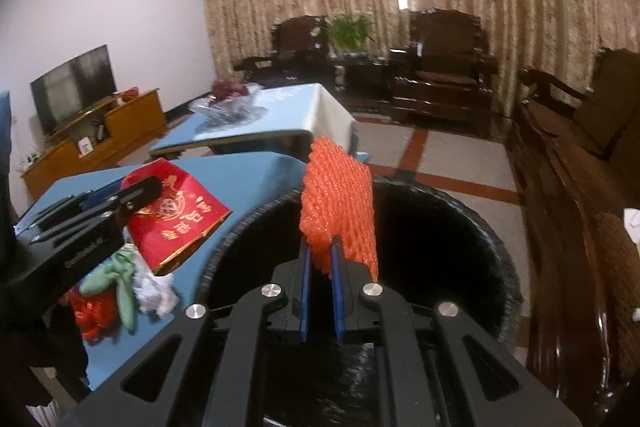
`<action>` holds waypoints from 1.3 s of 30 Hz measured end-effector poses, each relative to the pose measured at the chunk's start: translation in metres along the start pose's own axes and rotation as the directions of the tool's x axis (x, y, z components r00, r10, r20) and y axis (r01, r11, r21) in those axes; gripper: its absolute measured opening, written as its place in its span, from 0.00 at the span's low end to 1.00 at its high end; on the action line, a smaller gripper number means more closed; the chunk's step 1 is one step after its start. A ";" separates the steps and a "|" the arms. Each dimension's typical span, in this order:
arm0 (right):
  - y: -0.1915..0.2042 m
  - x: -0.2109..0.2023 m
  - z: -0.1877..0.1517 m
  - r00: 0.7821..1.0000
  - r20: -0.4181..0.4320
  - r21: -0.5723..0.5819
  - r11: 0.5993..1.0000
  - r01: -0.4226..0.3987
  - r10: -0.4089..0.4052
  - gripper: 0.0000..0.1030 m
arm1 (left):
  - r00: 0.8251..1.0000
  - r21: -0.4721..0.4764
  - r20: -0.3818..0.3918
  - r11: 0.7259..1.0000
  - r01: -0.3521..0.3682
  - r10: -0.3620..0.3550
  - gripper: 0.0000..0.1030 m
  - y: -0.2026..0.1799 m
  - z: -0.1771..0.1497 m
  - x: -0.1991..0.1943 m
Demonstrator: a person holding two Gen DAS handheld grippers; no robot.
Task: Collect trash
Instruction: 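Carry both items over the black bin and open both tools, then move both tools back over the trash pile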
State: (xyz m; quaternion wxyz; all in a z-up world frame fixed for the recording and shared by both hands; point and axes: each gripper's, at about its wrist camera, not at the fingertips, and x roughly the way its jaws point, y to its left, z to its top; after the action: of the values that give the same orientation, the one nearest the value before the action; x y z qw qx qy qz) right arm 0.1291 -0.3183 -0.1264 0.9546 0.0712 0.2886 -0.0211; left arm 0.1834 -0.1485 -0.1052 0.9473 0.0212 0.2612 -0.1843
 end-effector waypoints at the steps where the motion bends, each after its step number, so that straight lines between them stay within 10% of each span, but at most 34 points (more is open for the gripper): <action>1: -0.003 0.002 -0.001 1.000 -0.006 0.008 1.000 0.010 -0.010 0.09 | 1.000 -0.003 -0.019 1.000 0.021 -0.021 0.32 -0.007 0.000 0.009; 5: -0.020 0.010 -0.008 0.997 -0.040 0.035 0.997 0.063 -0.062 0.13 | 0.993 0.004 -0.086 0.997 0.076 -0.075 0.35 -0.020 -0.006 0.033; 8: -0.029 0.014 -0.011 0.994 -0.052 0.054 0.994 0.098 -0.095 0.41 | 0.986 -0.017 -0.127 0.994 0.106 -0.107 0.65 -0.017 -0.011 0.045; 17: -0.021 0.001 -0.010 0.989 -0.014 0.083 0.986 0.147 -0.146 0.95 | 0.995 -0.016 -0.098 1.000 0.013 -0.015 0.75 0.016 -0.011 0.018; 39: 0.138 -0.013 0.006 0.991 0.048 -0.020 0.992 -0.125 0.126 0.94 | 0.980 -0.052 -0.042 0.979 -0.198 0.195 0.80 0.157 -0.016 -0.100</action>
State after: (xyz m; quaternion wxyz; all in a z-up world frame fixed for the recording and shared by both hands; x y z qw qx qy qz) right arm 0.1327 -0.1823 -0.0972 0.9613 0.0807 0.2603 0.0397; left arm 0.1522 0.0336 -0.0778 0.9561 0.0237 0.2802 -0.0820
